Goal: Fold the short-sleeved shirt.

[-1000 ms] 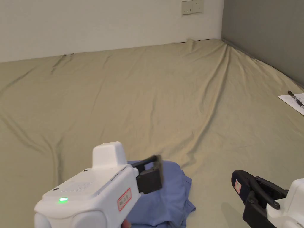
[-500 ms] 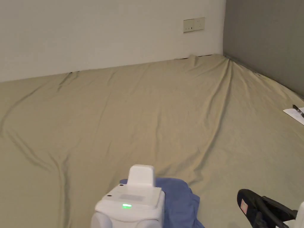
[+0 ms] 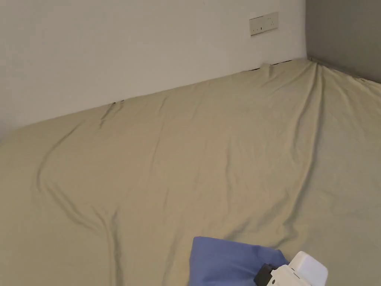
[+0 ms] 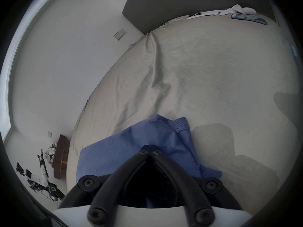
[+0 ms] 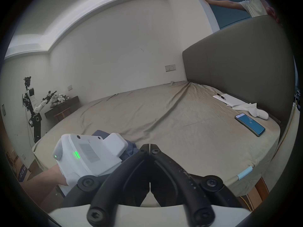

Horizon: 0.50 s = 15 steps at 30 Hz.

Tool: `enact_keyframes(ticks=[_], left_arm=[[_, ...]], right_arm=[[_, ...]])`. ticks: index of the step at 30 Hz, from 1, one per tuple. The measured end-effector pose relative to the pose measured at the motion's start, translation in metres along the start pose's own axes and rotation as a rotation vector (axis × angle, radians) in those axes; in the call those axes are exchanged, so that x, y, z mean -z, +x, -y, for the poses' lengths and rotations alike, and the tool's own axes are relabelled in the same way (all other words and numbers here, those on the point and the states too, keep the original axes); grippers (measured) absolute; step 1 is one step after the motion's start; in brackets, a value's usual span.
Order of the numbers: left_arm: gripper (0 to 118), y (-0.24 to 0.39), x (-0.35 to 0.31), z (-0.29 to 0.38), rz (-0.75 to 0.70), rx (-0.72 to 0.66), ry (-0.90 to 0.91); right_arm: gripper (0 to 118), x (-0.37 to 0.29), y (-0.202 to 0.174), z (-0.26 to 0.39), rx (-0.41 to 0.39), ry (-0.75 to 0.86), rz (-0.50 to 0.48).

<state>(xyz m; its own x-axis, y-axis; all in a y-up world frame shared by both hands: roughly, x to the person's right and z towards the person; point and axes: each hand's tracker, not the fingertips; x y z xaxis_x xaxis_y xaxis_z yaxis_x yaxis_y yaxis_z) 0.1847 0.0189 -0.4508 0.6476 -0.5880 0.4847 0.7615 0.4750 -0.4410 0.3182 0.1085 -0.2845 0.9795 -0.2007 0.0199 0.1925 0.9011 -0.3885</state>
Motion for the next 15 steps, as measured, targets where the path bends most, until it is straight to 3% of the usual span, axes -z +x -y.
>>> enact_keyframes(ticks=[4,5,8,9,10,12,15], left_arm=[[2,-0.044,-0.012,0.004,0.169,-0.186,0.026],[7,-0.066,-0.018,0.007,0.290,-0.279,0.018],[66,-0.151,-0.038,0.029,0.691,-0.747,-0.014],[74,-0.177,-0.047,0.044,0.793,-0.886,0.077],[74,-0.198,-0.056,0.060,0.846,-0.991,0.181],[118,-0.232,-0.074,0.094,0.842,-1.169,0.384],[118,-0.275,-0.082,0.133,0.702,-1.283,0.387]], right_arm=[[2,0.004,-0.001,-0.002,0.009,0.003,-0.022],[2,0.005,-0.003,-0.002,0.004,0.001,-0.027],[2,0.007,-0.007,-0.005,-0.011,0.005,-0.051],[2,0.008,-0.009,-0.006,-0.003,0.010,-0.062],[2,0.009,-0.010,-0.006,0.008,0.020,-0.080],[2,0.010,-0.015,-0.009,0.021,0.036,-0.116],[2,0.009,-0.029,-0.014,0.009,0.061,-0.146]])
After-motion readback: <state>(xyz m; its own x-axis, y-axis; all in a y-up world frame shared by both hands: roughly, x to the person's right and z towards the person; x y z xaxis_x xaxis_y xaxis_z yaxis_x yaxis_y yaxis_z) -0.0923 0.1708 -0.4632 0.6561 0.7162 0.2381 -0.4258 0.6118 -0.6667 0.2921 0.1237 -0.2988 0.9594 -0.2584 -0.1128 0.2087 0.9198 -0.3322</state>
